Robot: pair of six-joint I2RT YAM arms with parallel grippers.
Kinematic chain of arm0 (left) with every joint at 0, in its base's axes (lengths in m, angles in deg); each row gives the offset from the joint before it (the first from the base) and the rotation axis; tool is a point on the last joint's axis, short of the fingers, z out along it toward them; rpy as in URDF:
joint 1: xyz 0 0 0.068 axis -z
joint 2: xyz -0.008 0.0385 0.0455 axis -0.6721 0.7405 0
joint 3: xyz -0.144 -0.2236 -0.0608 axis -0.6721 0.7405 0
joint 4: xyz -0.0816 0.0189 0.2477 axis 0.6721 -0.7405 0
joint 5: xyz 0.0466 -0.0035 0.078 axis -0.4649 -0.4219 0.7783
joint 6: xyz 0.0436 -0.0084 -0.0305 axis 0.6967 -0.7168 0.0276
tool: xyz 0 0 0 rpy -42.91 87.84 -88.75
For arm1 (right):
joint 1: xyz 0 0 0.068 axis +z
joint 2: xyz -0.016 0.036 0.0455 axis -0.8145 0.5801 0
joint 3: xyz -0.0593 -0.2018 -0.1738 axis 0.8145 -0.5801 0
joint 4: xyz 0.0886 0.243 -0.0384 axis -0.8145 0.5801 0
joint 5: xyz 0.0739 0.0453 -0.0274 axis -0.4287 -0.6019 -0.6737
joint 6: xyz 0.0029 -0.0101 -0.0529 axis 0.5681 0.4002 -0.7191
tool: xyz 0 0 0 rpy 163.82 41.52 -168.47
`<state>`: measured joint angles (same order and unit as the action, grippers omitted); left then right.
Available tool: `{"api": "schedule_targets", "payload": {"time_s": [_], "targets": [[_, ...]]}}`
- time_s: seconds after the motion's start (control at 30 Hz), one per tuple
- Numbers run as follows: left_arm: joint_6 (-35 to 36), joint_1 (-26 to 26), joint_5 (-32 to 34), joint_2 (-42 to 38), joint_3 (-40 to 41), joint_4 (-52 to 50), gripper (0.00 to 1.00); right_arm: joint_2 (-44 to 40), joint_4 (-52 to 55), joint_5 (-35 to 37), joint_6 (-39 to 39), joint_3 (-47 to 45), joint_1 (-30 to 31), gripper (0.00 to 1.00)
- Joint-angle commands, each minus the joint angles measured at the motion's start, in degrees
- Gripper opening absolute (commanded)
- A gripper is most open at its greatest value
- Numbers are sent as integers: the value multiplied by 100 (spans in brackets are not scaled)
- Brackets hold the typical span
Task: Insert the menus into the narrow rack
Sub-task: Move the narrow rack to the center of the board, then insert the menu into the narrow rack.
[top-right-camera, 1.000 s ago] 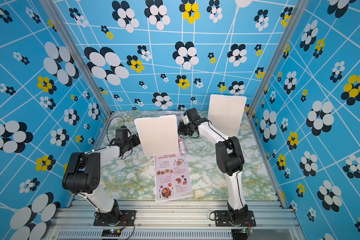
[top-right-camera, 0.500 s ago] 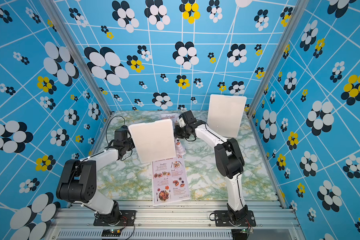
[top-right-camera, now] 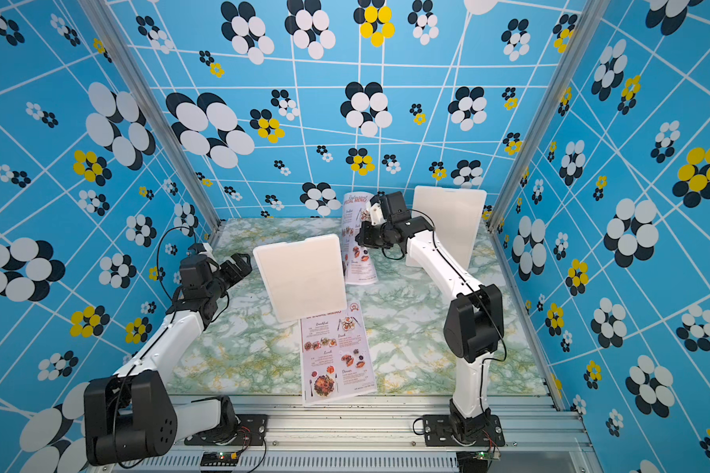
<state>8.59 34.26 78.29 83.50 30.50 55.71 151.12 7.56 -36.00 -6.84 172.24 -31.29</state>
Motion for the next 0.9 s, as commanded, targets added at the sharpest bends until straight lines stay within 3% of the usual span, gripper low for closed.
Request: {"api": "schedule_targets", "payload": {"time_s": [0.0, 0.17, 0.4, 0.87], "targets": [[-39, -4, -23, -432, 149, 73, 99, -354, -196, -148, 78, 424, -89, 0], [-9, -4, -391, -928, 95, 5, 100, -270, -1018, -602, 835, 1032, -138, 0], [156, -5, -528, -1460, -87, -237, 100, -92, -3110, -857, 2235, 936, -30, 2], [342, 216, -858, -1296, -469, -288, 99, 810, -3888, -772, 3351, 1571, 687, 3]]}}
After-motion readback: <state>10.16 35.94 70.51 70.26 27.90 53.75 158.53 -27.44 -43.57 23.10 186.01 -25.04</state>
